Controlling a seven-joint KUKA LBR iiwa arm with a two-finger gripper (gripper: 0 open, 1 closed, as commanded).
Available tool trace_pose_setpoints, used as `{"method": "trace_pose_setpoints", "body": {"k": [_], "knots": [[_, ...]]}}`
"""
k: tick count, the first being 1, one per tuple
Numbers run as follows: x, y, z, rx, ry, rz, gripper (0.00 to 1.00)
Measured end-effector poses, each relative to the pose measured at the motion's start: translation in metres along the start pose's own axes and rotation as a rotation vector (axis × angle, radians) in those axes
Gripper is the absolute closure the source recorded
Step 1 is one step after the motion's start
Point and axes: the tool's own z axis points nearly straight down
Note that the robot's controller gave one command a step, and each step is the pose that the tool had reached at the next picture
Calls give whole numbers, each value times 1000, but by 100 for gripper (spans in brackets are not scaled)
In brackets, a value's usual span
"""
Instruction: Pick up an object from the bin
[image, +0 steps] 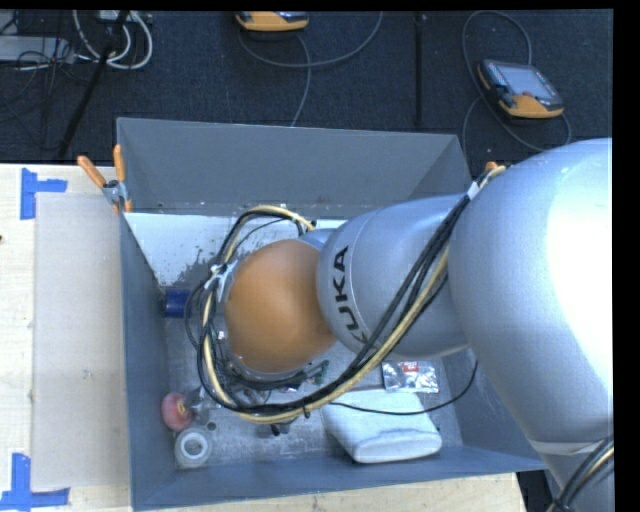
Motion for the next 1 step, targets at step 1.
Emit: {"method": "trace_pose_setpoints", "body": {"k": [1], "knots": [[-25,27,0,2,-11,-297,0]]}}
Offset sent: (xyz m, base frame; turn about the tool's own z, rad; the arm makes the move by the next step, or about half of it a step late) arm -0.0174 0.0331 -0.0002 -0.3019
